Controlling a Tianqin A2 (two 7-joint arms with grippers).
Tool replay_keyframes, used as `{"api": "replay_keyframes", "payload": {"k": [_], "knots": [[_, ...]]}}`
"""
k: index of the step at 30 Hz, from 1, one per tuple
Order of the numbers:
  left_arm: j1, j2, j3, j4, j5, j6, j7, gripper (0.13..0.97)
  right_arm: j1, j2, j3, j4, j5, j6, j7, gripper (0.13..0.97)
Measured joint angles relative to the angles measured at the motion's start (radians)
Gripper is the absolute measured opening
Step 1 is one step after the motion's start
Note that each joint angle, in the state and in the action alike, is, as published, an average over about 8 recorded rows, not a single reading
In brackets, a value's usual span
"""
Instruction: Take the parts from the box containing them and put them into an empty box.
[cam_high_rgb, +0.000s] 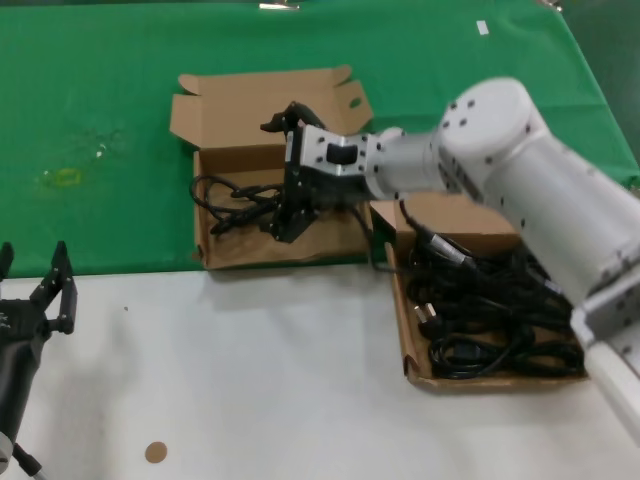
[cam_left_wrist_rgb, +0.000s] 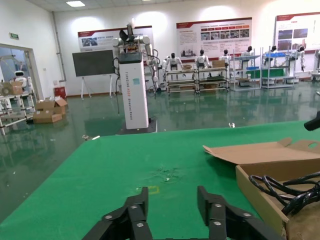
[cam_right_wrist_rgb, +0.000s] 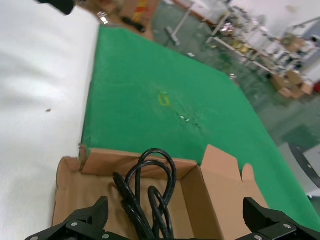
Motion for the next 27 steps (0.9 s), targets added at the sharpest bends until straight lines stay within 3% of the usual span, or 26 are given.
{"api": "replay_keyframes", "payload": {"k": [10, 18, 21, 27], "knots": [[0.0, 0.0, 0.0, 0.0, 0.0, 0.0, 0.0, 0.455, -0.202, 0.04, 0.089, 0.204, 0.054, 0.121, 0.074, 0.953], [0.0, 0.0, 0.0, 0.0, 0.0, 0.0, 0.0, 0.68, -0.364, 0.072, 0.161, 0.367, 0.097, 0.217, 0.134, 0.966], [0.0, 0.0, 0.0, 0.0, 0.0, 0.0, 0.0, 0.68, -0.424, 0.084, 0.187, 0.428, 0.113, 0.253, 0.156, 0.966], [0.0, 0.0, 0.0, 0.0, 0.0, 0.0, 0.0, 0.805, -0.545, 0.108, 0.241, 0.549, 0.146, 0.326, 0.2, 0.966]]}}
